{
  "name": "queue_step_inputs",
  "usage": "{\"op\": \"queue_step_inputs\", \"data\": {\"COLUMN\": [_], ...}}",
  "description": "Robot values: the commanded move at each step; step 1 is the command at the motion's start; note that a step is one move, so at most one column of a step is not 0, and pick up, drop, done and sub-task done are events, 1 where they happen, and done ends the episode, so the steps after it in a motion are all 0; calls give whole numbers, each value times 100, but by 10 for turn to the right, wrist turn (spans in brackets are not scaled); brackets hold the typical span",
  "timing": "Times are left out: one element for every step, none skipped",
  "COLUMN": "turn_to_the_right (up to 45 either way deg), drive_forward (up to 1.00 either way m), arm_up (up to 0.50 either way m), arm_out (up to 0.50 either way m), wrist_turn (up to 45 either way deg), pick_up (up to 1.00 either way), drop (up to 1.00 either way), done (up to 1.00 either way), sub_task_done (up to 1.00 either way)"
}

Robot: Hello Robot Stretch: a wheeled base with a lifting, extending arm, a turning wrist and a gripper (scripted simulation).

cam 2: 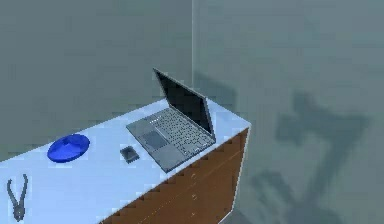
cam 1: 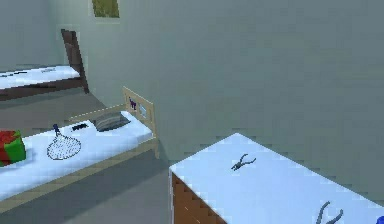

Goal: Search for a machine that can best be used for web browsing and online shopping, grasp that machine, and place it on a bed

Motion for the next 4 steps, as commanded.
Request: {"op": "queue_step_inputs", "data": {"turn_to_the_right": [0, 0, 0, 0], "drive_forward": [0, 0, 0, 0], "arm_up": [38, 0, 0, 0], "arm_out": [0, 20, 0, 0], "wrist_turn": [0, 0, 450, 450], "pick_up": [0, 0, 0, 0], "drop": [0, 0, 0, 0], "done": [0, 0, 0, 0], "sub_task_done": [0, 0, 0, 0]}}
